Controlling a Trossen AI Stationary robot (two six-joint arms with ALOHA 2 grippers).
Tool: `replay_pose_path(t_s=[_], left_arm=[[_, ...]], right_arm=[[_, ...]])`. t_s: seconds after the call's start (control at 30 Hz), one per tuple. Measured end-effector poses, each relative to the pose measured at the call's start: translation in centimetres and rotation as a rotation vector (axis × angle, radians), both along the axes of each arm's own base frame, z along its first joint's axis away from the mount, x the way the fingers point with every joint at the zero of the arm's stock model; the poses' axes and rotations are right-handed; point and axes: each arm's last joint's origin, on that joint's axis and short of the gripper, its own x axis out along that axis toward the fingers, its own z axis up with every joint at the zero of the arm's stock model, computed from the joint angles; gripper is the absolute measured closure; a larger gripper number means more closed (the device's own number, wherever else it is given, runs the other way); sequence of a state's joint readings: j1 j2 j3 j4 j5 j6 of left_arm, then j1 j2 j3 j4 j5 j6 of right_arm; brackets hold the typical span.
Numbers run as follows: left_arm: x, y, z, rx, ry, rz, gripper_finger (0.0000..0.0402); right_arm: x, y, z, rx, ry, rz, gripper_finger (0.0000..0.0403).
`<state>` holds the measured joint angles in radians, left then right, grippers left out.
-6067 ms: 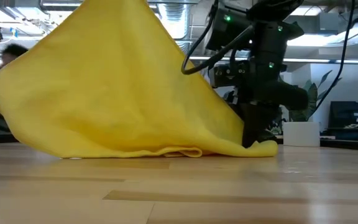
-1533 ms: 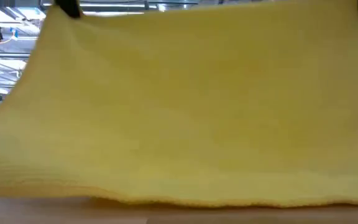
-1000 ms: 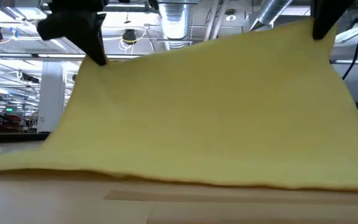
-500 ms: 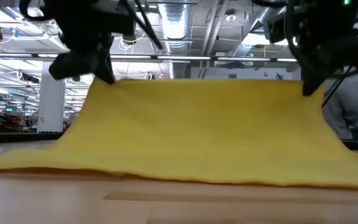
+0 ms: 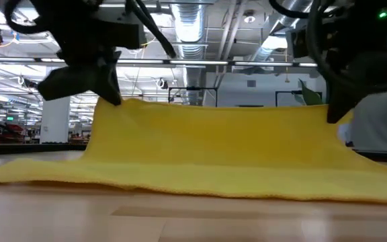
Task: Roll microfiber towels into tight, uniform cylinder then place into a basket
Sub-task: Fold the yellow towel
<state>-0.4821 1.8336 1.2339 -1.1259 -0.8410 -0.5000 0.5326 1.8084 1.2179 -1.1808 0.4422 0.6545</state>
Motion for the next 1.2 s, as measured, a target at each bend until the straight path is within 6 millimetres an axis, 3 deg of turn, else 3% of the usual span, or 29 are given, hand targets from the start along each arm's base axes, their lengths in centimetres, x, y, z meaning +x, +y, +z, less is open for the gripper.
replay_pose_path(t_s=[0.6,0.9,1.2], left_arm=[[-3.3,-6.3,-0.5,-0.224,0.03,-0.125,0.0401],[-3.0,-7.8,-0.8,-0.429,0.094,-0.198,0.0401],[-2.9,-8.1,-0.9,-0.502,0.105,-0.212,0.0401]], right_arm=[[-0.9,6.1,-0.3,0.343,-0.147,0.035,0.0395],[-1.0,6.6,-0.3,0.405,-0.127,0.044,0.0395],[-0.7,7.3,-0.3,0.477,-0.15,0.087,0.0395]])
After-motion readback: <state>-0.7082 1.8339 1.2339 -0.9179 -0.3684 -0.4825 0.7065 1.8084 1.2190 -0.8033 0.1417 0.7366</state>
